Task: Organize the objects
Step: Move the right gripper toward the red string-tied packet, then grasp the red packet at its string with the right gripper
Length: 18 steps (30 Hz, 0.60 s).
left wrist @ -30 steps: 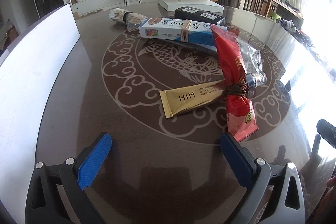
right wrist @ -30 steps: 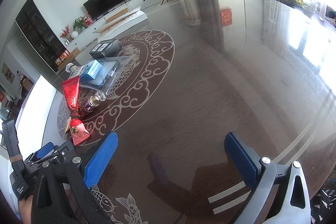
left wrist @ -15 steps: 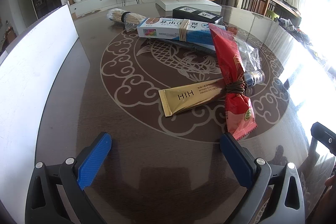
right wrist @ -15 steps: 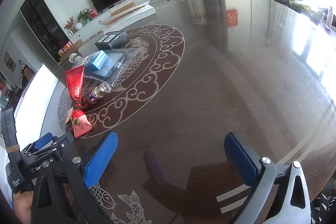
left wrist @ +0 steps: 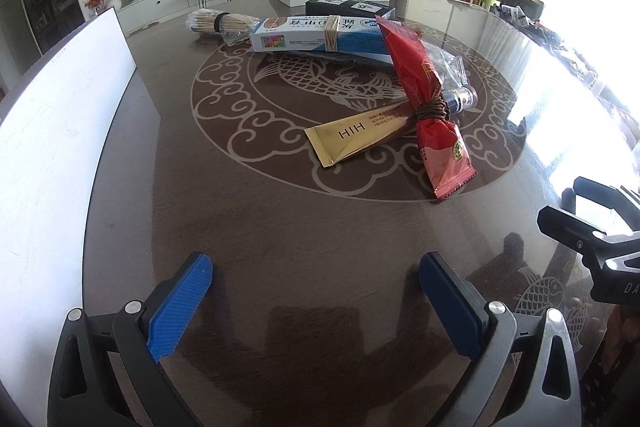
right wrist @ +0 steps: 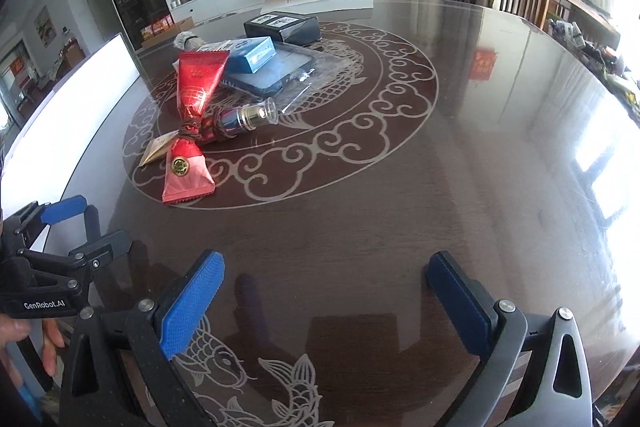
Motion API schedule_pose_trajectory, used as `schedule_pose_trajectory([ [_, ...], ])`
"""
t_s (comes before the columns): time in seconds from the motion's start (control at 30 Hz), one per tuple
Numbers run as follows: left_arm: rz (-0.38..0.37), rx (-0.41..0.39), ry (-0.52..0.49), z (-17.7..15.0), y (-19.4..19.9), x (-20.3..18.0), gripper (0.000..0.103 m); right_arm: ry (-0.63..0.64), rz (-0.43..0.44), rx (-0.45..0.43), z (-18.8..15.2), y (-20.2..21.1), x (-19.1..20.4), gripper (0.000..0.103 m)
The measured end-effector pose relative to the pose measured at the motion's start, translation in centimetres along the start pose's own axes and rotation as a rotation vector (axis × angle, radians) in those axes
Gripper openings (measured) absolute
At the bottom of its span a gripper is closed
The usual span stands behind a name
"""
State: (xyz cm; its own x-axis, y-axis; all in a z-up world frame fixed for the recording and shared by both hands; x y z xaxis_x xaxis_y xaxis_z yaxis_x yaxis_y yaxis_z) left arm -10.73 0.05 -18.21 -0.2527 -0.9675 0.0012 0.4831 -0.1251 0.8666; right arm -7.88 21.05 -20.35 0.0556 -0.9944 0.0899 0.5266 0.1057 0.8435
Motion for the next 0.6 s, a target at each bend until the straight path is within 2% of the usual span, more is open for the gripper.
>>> schedule_pose_trajectory([
  [0.07, -0.009, -0.024, -0.011, -0.1, 0.2, 0.0, 0.103, 0.005, 0.000, 0.000, 0.0, 0.0, 0.0, 0.102],
  [0.3, -0.022, -0.025, -0.030, -0.9, 0.6, -0.1, 0.103, 0.004, 0.066, -0.013, 0.4, 0.0, 0.9, 0.101],
  [0.37, -0.017, -0.029, -0.027, -1.1, 0.7, 0.0, 0.103, 0.046, 0.099, -0.011, 1.0, -0.2, 2.5, 0.094],
  [0.47, -0.014, -0.033, -0.022, -1.0, 0.7, 0.0, 0.103, 0.148, 0.095, -0.005, 2.5, -1.3, 5.7, 0.083],
  [0.6, -0.013, -0.036, -0.020, -1.0, 0.6, 0.0, 0.103, 0.156, 0.150, 0.014, 5.2, -3.6, 9.3, 0.068],
])
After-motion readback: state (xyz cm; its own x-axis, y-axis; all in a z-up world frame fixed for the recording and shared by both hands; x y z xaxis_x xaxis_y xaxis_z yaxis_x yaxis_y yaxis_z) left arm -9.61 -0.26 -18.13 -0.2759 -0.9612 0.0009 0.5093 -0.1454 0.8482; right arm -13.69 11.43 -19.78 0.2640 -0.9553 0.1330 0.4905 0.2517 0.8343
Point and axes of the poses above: each gripper's, at about its wrist camera, not at the fingertips, and y roughly against the way its jaws point, x to its left, z to its top, the point moved 10 cm from there along -y, roughly the way its jaws point, and after that the axes turned 3 degrees about x, right-handed, at the moved point
